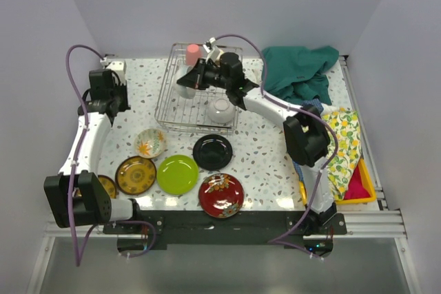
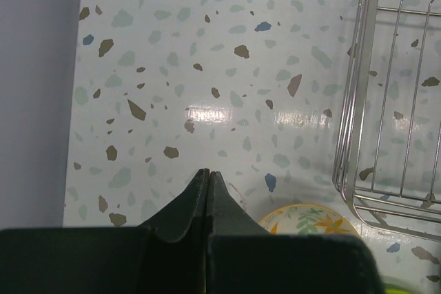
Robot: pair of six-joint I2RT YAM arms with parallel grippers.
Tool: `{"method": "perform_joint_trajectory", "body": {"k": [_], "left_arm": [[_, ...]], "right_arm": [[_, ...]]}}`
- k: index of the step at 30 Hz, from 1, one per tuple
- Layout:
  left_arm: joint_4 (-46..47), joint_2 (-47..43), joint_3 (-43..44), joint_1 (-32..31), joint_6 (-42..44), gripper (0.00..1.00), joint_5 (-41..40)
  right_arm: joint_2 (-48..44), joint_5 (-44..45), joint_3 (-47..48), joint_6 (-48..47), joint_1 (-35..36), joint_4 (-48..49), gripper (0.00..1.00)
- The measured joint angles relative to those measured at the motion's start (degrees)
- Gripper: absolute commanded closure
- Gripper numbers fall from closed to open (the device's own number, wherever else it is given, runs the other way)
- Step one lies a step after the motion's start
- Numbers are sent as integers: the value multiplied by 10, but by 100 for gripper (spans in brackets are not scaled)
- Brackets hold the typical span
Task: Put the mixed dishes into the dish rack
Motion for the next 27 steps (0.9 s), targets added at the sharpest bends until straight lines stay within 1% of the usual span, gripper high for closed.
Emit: {"method": "perform_joint_trajectory", "body": {"k": [4,10,22,27], "left_arm": [[-2,0,-7,7,-4,100,8],[-9,0,-20,13,-4,100,19],[-19,0,-44,23,-3,100,32],[-15,0,-46,23,-4,100,38]], "right_arm": [[54,-15,21,37,2,41,100],[127,-28,64,65,11,65,100],[182,-42,125,91,24,102,100],[203,-41,134,95,23,107,100]]}}
